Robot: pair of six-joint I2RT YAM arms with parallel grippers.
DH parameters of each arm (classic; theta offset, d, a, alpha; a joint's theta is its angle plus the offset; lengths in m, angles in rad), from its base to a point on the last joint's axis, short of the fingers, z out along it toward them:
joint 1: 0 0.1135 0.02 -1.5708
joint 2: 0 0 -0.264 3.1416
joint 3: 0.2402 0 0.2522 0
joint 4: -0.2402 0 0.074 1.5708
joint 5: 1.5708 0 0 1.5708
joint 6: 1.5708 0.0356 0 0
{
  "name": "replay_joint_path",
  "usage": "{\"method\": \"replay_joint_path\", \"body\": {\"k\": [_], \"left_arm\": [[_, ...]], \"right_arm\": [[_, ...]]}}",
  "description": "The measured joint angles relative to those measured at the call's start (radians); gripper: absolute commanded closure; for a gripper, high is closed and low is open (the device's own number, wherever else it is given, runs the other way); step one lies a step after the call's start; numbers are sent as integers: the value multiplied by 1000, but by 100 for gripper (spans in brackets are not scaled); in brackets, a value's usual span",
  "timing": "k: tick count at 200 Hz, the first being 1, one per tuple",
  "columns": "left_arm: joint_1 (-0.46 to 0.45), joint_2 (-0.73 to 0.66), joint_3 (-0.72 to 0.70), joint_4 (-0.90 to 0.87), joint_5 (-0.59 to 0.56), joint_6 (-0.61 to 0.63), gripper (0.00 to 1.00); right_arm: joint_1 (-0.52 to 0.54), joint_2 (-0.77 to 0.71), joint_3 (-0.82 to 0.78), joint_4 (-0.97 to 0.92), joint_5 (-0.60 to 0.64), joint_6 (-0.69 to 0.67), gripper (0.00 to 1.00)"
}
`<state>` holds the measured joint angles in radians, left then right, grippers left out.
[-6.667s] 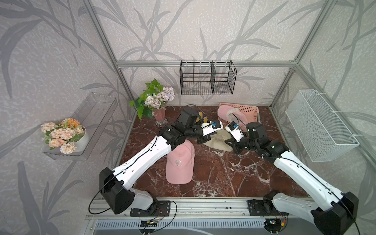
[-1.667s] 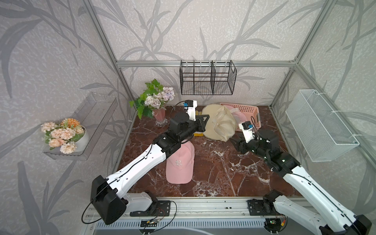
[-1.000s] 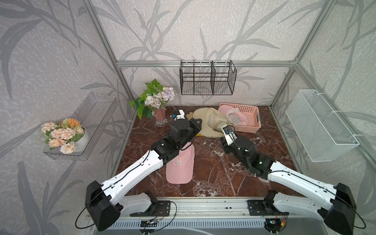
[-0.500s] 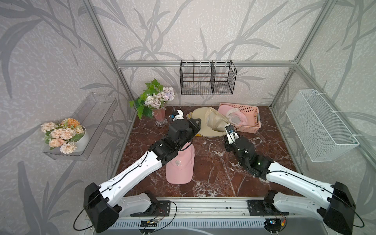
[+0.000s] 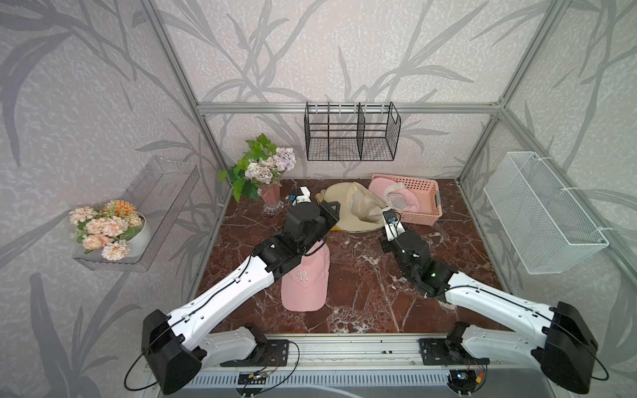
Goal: Turn the baseball cap inside out
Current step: Turn over the baseball cap.
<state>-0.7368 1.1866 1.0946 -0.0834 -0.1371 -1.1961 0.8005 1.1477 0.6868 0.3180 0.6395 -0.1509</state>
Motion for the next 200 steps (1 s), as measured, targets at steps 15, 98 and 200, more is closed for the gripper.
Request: {"method": "replay_joint_path", "body": {"k": [15,98,200], "left_arm": [[0,0,0,0,0,19,100],[13,87,178,-26,174,594,100],[102,227,364,-258,414,1031,100]], "right_arm": [[-5,-8,-28,28,-52,-29,95],[-168,-159,-58,-200,-801,-77,100],[-183,48,151,-593,-1235,-134,80]]}}
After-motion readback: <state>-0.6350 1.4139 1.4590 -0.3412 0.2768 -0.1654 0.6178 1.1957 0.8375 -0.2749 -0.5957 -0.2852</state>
